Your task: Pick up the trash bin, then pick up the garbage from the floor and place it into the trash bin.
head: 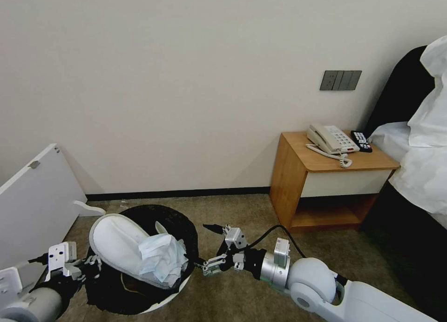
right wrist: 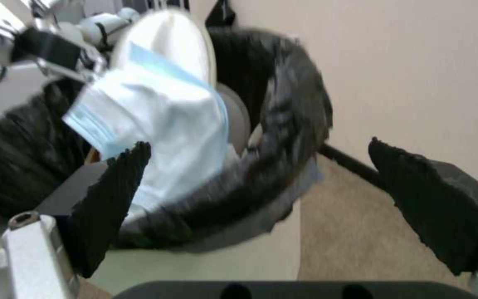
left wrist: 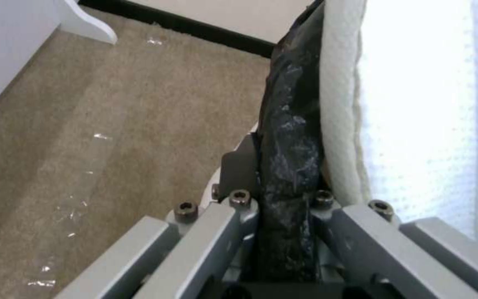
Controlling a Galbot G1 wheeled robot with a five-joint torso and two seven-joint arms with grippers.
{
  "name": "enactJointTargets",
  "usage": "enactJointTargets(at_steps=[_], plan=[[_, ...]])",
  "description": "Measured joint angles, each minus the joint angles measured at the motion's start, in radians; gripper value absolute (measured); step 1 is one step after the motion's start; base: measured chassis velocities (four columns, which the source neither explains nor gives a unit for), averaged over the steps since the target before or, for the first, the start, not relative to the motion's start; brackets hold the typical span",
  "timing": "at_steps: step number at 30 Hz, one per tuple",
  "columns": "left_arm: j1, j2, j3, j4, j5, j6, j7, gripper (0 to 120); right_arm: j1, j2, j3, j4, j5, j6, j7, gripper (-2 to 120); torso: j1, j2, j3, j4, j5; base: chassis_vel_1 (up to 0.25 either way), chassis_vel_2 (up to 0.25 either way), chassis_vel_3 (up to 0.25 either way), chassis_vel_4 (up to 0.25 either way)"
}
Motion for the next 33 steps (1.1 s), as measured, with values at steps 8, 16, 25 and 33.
enactJointTargets(at_steps=[8,16,25,33], plan=[[0.003,-0.007,0.017,0.023,0.035,0.000,0.008,3,-0.121,0.010,0.212,0.078,0.006,0.055,0.052,100,0.000,0.000,0.000,0.0000,0.0004,0.000,0.000,0.000,0.000],[-0.010,-0.026,0.031,0.037,0.083,0.000,0.030,3,-0.394,0.017,0.650,0.102,-0.033,0.008,0.200,100,0.000,0.000,0.000,0.0000,-0.0006,0.000,0.000,0.000,0.000],[-0.042,-0.055,0.051,0.067,0.177,0.000,0.072,3,-0.789,0.212,1.055,0.159,-0.263,0.018,0.272,100,0.000,0.000,0.000,0.0003,0.0000,0.000,0.000,0.000,0.000],[-0.074,-0.047,0.033,0.072,0.207,0.000,0.093,3,-0.945,0.567,1.109,0.199,-0.602,0.087,0.285,100,0.000,0.000,0.000,-0.0001,-0.0003,0.000,0.000,0.000,0.000]])
